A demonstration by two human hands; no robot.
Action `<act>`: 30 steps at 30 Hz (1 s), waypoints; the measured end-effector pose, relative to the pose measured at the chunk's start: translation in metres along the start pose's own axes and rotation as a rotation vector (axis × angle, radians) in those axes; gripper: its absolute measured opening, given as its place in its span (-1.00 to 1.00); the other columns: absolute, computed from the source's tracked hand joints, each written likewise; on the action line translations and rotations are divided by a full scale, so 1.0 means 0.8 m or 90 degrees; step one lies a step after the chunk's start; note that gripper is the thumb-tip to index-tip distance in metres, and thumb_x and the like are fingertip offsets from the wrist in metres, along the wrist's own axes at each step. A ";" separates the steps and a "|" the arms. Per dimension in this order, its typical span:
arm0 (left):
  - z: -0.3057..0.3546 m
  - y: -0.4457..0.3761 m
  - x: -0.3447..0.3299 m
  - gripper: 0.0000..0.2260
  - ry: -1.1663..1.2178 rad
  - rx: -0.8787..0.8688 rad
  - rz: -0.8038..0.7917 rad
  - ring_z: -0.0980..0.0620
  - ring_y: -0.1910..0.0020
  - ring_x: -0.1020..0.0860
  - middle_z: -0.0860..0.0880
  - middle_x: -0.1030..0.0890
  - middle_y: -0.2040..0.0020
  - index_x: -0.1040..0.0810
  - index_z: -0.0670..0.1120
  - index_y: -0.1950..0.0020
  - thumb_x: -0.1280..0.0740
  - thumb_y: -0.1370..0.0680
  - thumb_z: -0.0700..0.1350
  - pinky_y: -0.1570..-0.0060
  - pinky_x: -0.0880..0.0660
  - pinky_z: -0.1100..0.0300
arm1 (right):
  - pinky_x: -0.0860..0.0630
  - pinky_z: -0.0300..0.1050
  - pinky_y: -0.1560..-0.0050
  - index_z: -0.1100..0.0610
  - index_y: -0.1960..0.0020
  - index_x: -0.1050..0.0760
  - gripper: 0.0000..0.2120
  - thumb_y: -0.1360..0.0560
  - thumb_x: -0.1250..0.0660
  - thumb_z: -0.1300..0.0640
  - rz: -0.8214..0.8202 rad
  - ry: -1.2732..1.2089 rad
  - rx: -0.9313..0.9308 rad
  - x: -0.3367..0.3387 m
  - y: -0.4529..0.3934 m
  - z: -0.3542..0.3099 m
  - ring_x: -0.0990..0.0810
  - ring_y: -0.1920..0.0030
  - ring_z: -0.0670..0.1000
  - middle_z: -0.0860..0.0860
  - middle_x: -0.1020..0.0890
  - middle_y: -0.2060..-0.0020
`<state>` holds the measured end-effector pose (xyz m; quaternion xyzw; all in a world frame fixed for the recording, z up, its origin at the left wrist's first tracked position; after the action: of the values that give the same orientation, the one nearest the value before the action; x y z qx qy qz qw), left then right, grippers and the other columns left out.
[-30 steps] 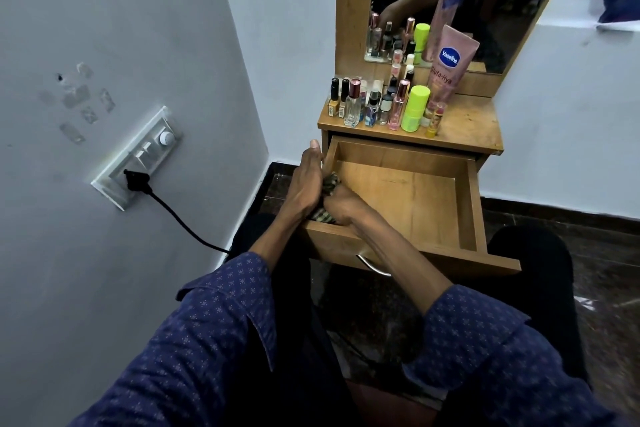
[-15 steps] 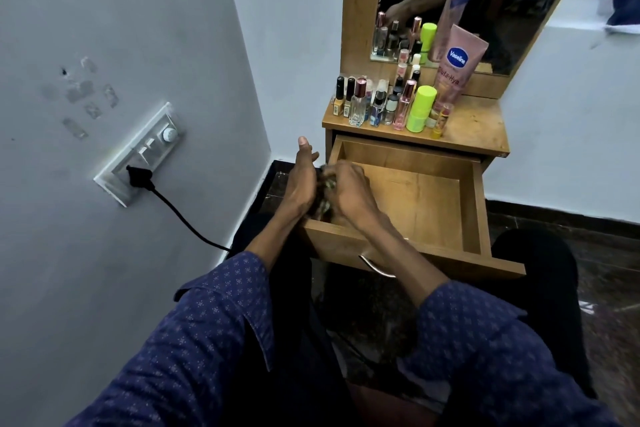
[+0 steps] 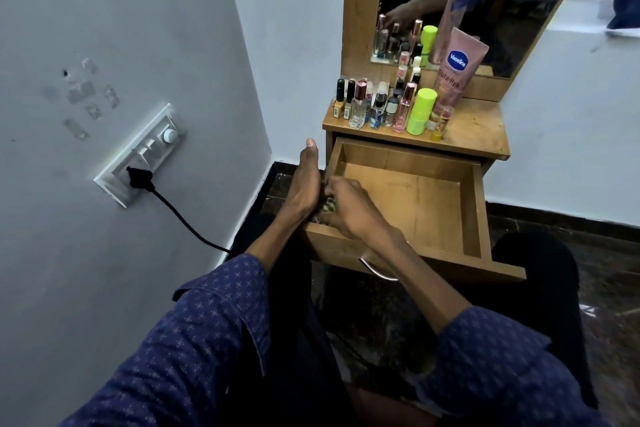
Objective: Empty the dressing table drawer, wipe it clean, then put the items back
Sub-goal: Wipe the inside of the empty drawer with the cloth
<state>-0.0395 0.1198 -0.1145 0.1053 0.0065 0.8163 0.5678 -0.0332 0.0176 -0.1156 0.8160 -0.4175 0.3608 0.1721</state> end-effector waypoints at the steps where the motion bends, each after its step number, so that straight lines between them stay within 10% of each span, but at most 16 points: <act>1: -0.002 -0.001 -0.002 -0.03 -0.013 -0.004 -0.005 -0.04 -0.65 -0.23 -0.02 -0.23 -0.69 -0.14 0.03 -0.71 0.17 -0.47 0.61 -0.62 -0.15 -0.19 | -0.50 -0.18 -0.06 0.16 -0.17 -0.56 -0.59 -0.40 -0.62 0.23 -0.009 -0.020 -0.009 -0.002 -0.001 0.005 -0.55 -0.07 -0.08 -0.04 -0.60 -0.11; 8: -0.007 -0.010 -0.009 -0.24 -0.050 -0.046 -0.021 0.03 -0.42 -0.52 -0.02 -0.57 -0.42 -0.50 0.03 -0.46 0.06 -0.59 0.54 -0.49 -0.40 -0.19 | -0.53 0.03 -0.17 0.15 -0.23 -0.57 -0.76 -0.67 -0.18 0.19 0.176 0.127 0.054 0.049 -0.060 0.011 -0.54 -0.17 0.10 0.08 -0.57 -0.23; 18: 0.001 -0.003 -0.027 -0.33 -0.290 -0.101 -0.091 -0.04 -0.66 -0.16 -0.12 -0.16 -0.70 -0.04 -0.10 -0.72 -0.18 -0.63 -0.24 -0.58 -0.05 0.15 | -0.59 -0.03 0.08 0.19 -0.35 -0.53 -0.68 -0.61 -0.26 0.30 0.185 0.514 0.024 0.040 -0.104 0.011 -0.56 -0.29 0.14 0.16 -0.61 -0.24; 30: -0.019 -0.009 -0.048 -0.29 -0.436 -0.100 -0.194 -0.10 -0.70 -0.04 -0.15 -0.04 -0.72 0.01 -0.12 -0.73 -0.20 -0.61 -0.17 -0.67 -0.07 -0.12 | -0.50 -0.16 0.13 0.20 -0.31 -0.54 -0.74 -0.69 -0.19 0.18 0.153 0.665 -0.135 0.050 -0.081 0.043 -0.53 -0.20 0.09 0.18 -0.56 -0.22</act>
<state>-0.0225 0.0884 -0.1363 0.3258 -0.2309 0.6382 0.6583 0.0498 0.0133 -0.1087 0.4531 -0.4012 0.6910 0.3953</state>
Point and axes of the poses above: each hand's wrist, its own y-axis away from the middle knuckle, its own x-axis out of the back of the hand, z = x × y, the point moved 9 cm from there along -y, towards the middle knuckle
